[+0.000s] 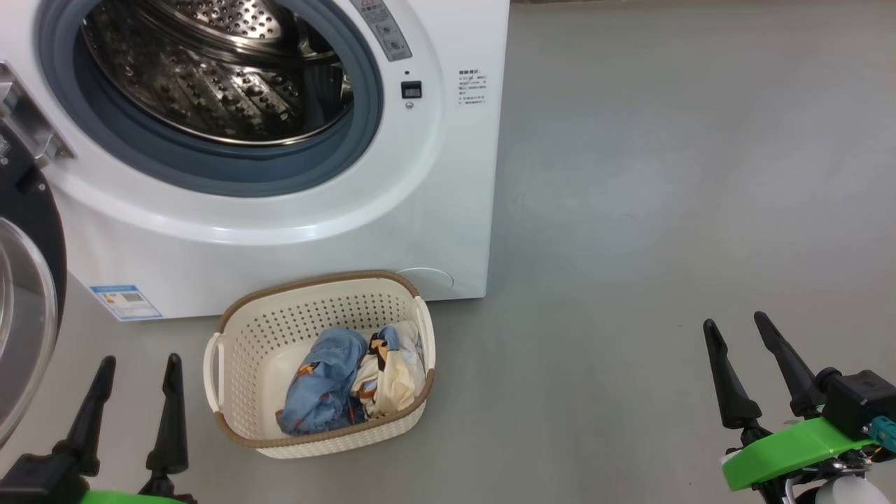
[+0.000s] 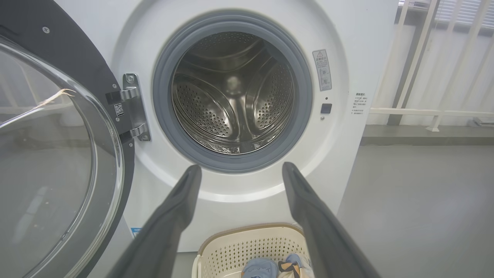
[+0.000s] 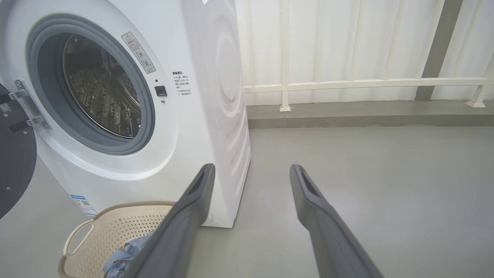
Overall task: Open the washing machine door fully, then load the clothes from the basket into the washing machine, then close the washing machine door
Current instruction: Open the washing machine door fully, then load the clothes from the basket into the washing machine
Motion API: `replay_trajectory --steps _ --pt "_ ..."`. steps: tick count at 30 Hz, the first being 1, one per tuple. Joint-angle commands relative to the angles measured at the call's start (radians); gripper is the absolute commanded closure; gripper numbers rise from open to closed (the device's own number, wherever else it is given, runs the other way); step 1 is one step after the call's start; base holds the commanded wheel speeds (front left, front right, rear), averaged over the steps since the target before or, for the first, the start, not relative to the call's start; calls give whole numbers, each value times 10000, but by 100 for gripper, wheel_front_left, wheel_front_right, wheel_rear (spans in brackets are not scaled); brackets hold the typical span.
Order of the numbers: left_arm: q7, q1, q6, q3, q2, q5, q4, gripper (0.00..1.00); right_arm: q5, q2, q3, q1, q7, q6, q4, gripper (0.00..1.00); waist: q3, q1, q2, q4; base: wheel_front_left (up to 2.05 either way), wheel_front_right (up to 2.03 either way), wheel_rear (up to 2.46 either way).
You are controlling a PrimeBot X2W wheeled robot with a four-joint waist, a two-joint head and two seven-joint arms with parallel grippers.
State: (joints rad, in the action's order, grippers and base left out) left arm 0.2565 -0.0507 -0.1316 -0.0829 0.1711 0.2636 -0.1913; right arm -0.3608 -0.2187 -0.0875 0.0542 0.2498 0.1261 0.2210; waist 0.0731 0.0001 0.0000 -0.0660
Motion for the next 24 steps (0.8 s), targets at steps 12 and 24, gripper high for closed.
replay_trajectory --steps 12,24 --pt "53 -264 10 -105 300 484 237 0 32 -11 -32 147 120 46 -275 0 47 -1 0 -51 0 0 0" --pt "53 -446 10 174 542 651 218 0 44 -4 -39 273 120 46 -329 0 248 -1 0 -26 30 -97 67"
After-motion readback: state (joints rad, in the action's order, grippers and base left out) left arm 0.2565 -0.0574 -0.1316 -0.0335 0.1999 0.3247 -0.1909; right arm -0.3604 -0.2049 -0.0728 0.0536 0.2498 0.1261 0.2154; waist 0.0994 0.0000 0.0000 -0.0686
